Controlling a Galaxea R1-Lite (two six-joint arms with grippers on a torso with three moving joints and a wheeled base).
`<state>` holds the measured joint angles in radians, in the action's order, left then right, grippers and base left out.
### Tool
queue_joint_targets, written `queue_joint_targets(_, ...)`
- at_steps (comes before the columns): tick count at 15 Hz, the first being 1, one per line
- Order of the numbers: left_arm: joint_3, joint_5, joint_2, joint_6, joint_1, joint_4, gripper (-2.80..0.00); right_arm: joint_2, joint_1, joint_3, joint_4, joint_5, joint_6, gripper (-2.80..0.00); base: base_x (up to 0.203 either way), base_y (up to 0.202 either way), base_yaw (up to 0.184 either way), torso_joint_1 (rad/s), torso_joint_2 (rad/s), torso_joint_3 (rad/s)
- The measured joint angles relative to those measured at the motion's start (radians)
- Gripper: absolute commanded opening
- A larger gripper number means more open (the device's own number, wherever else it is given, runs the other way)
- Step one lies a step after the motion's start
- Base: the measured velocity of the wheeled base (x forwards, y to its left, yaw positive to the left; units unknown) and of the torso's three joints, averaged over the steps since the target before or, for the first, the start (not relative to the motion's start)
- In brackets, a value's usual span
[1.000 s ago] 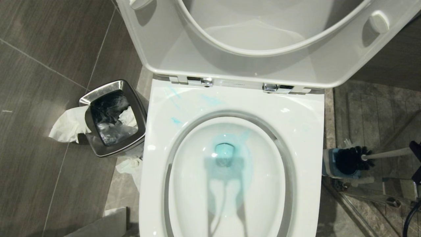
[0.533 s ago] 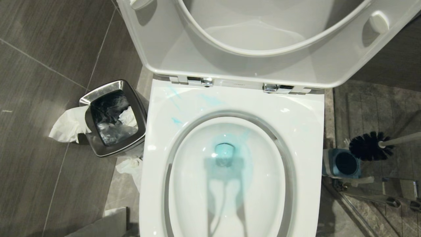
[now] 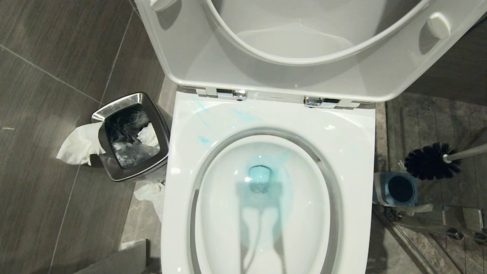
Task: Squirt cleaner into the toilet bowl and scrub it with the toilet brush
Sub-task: Scrub the toilet bowl
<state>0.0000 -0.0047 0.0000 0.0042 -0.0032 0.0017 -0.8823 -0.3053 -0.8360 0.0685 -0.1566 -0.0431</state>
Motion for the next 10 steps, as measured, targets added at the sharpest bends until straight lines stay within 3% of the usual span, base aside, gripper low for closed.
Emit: queue_joint_targets(10, 0.000, 0.000, 0.000, 0.008, 0.000, 0.000, -2.80, -0.017, 0.000, -0.281, -0.233, -0.023, -0.027, -2.80, 0.000, 0.000, 0.000, 0.000, 0.00, 0.019)
